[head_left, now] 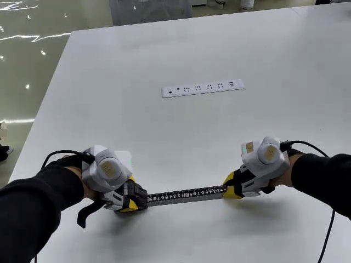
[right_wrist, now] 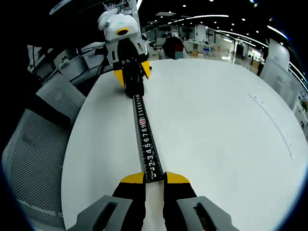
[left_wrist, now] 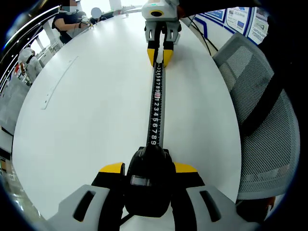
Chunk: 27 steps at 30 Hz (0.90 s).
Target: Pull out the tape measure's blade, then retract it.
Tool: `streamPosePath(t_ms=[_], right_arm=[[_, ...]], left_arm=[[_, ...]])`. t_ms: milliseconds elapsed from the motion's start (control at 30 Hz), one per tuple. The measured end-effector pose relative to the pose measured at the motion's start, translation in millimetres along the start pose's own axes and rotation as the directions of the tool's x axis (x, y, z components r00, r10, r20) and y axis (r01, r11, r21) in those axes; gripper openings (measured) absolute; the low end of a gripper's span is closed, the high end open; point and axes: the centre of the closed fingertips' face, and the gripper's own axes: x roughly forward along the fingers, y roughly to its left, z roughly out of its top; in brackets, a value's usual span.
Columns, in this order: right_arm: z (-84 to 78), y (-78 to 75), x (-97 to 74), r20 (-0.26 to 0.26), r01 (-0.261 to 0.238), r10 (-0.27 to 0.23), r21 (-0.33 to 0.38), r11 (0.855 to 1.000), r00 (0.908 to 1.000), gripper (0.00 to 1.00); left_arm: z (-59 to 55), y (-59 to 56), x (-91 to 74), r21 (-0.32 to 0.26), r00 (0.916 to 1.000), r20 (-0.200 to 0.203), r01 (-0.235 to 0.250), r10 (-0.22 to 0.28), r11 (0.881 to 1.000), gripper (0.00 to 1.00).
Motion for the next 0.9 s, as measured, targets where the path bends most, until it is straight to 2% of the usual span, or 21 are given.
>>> streamPosePath(t_ms=[900], right_arm=[[-14.0,-6.0,-13.1,-0.010,0.016,-0.016,0.002,1.000,0.9998,0.09]], left_arm=[[0.3,0.7,0.6,-0.002,1.0000,-0.002,0.002,-0.002,1.000,0.31]])
